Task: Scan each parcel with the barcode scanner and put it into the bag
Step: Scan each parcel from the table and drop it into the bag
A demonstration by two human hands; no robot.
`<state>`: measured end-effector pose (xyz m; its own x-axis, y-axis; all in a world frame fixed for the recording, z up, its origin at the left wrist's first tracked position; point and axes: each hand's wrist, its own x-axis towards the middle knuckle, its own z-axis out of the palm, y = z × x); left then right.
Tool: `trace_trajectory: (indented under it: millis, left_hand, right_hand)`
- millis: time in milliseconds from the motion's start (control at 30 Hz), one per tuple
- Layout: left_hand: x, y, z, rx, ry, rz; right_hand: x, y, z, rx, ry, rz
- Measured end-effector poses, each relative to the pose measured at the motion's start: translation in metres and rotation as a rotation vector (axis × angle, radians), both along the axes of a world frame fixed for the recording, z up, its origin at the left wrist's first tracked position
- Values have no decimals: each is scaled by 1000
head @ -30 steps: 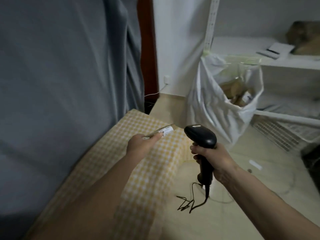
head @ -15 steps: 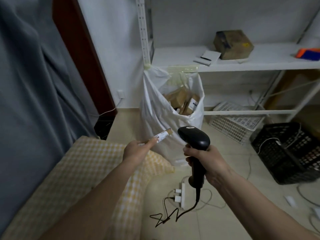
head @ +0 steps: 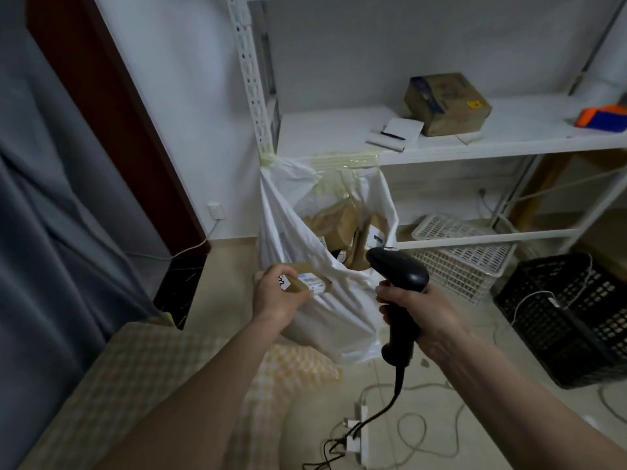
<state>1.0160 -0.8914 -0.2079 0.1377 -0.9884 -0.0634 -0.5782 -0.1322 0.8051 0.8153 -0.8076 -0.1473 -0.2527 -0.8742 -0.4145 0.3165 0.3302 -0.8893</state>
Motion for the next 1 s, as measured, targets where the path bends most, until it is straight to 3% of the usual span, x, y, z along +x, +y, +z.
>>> trace_trajectory:
  millis: [367,700,900,1000]
  left_hand:
    - [-20,-121,-17,43,-2,62]
    - [-73,-253,-38,87,33,226]
    - [-141,-319,-63,224,289,340]
    - [-155,-342,-86,248,305,403]
  right_hand:
    - [-27,-116,-33,90,-78,-2]
    - [-81,-276,-60,134,-161,262]
    - [-117,-346,-77,218,-106,365]
    - [-125,-368,-89,238,-27,433]
